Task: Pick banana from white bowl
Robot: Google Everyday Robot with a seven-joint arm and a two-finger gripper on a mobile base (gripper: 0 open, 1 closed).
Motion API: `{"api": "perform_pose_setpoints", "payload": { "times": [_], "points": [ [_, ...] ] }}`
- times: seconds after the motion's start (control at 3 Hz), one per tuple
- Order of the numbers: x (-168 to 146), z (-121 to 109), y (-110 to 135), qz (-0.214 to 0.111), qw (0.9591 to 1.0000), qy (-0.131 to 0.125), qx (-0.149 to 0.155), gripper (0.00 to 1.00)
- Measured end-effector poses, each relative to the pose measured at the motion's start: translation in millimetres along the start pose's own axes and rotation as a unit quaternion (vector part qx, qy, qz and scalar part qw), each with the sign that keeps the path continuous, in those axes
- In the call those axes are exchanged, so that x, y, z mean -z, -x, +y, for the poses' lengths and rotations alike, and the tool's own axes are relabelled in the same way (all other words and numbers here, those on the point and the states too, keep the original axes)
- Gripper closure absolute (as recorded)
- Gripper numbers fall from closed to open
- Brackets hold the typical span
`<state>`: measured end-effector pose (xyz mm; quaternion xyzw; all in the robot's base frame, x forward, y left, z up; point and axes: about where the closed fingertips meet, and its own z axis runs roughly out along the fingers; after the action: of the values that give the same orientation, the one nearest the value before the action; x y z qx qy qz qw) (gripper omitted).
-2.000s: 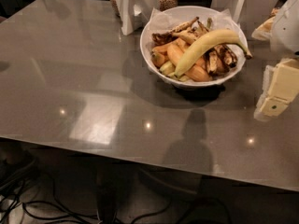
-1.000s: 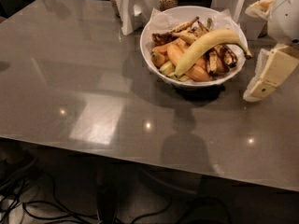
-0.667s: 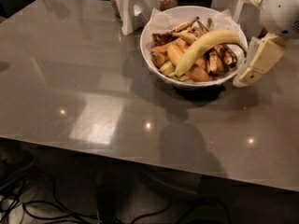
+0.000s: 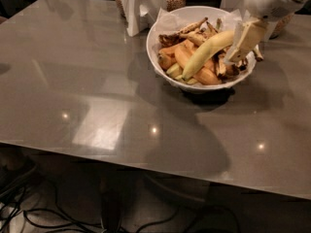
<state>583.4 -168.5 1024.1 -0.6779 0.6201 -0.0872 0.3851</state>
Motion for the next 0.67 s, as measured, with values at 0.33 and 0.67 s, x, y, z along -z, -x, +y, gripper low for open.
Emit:
{"api": "perform_pose_setpoints", "payload": {
  "times": [0.33, 0.67],
  "points": [
    [-1.4, -2.2, 1.5, -0.002, 1.0, -0.001, 0.005, 0.0],
    [-3.2, -2.4, 1.5, 0.0, 0.9999, 0.0, 0.011, 0.0]
  ]
}}
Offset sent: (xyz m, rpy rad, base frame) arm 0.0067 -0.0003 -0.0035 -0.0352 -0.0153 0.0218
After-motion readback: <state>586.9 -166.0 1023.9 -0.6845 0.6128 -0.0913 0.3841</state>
